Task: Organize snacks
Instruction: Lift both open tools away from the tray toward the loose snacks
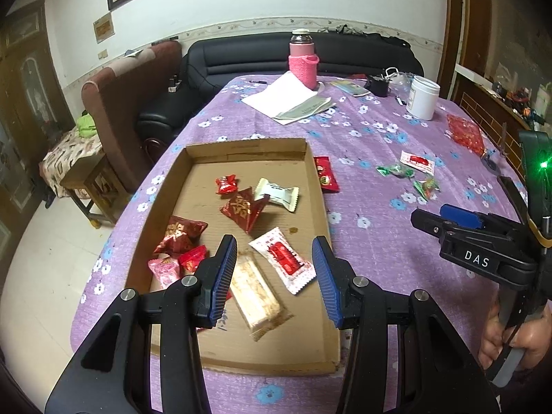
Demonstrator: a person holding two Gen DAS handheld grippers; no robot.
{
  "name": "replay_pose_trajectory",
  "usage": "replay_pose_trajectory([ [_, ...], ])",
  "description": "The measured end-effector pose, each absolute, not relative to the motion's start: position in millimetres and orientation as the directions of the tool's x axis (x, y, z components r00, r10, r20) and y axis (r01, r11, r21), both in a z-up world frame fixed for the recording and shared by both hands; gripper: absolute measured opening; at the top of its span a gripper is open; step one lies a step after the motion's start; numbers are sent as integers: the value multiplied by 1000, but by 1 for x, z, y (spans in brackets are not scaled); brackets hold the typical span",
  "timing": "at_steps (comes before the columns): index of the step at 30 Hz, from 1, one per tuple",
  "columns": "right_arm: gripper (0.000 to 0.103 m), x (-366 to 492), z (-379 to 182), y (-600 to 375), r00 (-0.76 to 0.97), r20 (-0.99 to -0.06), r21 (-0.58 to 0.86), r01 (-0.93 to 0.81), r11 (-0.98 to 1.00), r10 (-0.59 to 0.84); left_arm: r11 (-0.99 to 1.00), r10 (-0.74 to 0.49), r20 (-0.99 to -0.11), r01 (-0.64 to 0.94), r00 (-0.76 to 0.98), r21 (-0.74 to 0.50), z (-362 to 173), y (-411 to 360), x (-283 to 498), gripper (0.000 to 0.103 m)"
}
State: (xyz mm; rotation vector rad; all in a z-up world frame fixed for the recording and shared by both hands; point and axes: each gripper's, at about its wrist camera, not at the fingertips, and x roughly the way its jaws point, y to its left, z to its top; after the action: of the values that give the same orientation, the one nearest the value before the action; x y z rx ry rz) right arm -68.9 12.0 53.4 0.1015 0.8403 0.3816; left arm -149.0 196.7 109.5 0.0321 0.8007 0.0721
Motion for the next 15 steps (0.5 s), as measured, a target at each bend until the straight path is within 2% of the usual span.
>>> replay_pose_trajectory([
  [9, 61, -60, 43, -4, 600, -722, 239, -251, 938, 344, 999, 28, -734, -53, 679, -11, 100, 205, -145, 46],
  [15, 61, -43, 38, -8, 581, -740, 251, -229, 941, 339, 990, -24, -736, -86, 677, -111, 91, 229, -144, 46],
])
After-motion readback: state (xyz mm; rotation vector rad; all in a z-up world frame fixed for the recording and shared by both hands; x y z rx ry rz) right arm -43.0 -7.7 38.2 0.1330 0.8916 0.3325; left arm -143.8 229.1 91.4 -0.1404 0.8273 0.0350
